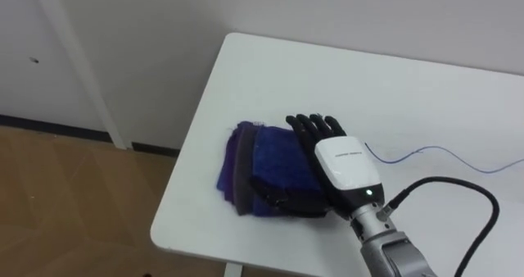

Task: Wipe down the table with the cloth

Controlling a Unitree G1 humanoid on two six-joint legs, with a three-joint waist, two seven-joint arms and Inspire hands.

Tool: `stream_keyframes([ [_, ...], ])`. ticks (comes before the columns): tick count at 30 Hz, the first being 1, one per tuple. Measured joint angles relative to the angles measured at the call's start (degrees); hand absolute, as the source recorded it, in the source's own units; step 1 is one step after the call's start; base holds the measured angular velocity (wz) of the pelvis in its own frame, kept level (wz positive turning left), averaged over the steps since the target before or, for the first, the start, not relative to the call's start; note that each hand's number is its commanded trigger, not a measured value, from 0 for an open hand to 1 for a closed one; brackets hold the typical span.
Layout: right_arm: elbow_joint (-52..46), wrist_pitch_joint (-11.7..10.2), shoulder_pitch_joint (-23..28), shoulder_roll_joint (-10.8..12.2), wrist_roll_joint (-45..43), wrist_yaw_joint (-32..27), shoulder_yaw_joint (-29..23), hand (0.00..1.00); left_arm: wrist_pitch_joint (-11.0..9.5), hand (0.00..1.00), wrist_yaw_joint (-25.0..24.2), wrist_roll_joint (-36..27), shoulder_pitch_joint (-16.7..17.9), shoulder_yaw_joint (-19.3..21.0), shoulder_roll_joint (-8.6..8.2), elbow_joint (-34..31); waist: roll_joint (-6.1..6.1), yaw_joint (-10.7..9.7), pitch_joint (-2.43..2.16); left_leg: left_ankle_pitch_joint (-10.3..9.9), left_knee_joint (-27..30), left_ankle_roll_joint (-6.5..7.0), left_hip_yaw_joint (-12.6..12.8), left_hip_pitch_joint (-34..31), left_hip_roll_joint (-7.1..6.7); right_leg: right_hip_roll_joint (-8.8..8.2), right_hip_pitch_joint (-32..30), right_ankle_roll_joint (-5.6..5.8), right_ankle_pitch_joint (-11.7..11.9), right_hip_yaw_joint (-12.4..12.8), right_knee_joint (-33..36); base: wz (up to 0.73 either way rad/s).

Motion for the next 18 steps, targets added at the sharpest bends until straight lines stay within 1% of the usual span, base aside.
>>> stream_keyframes([
  [2, 0.0, 0.0, 0.0, 0.0, 0.0, 0.6, -0.1, 0.0, 0.1, 0.0, -0.4, 0.1, 0.2, 0.0, 0.01, 0.0, 0.0, 0.0, 0.0, 0.0, 0.0, 0.0, 0.0, 0.0, 0.0, -0.04, 0.0, 0.0, 0.0, -0.4, 0.0, 0.0],
  [13, 0.2, 0.0, 0.0, 0.1, 0.1, 3.2, -1.5, 0.0, 0.2, 0.0, -1.8, 1.2, 0.4, 0.5, 0.08, 0.1, 0.0, 0.2, 0.01, 0.0, 0.0, 0.0, 0.0, 0.0, 0.01, -0.06, 0.2, 0.0, 0.0, -0.5, 0.0, 0.0],
  [18, 5.4, 0.1, 0.0, 0.3, 2.0, 3.4, -1.6, 0.0, 0.2, 0.0, -2.1, 2.3, 0.3, 0.5, 0.04, 0.1, -0.11, 1.6, 0.1, 0.0, 0.0, 0.0, 0.0, 0.7, 0.01, -0.08, 0.9, 0.0, 0.0, -0.6, 0.0, 0.0],
])
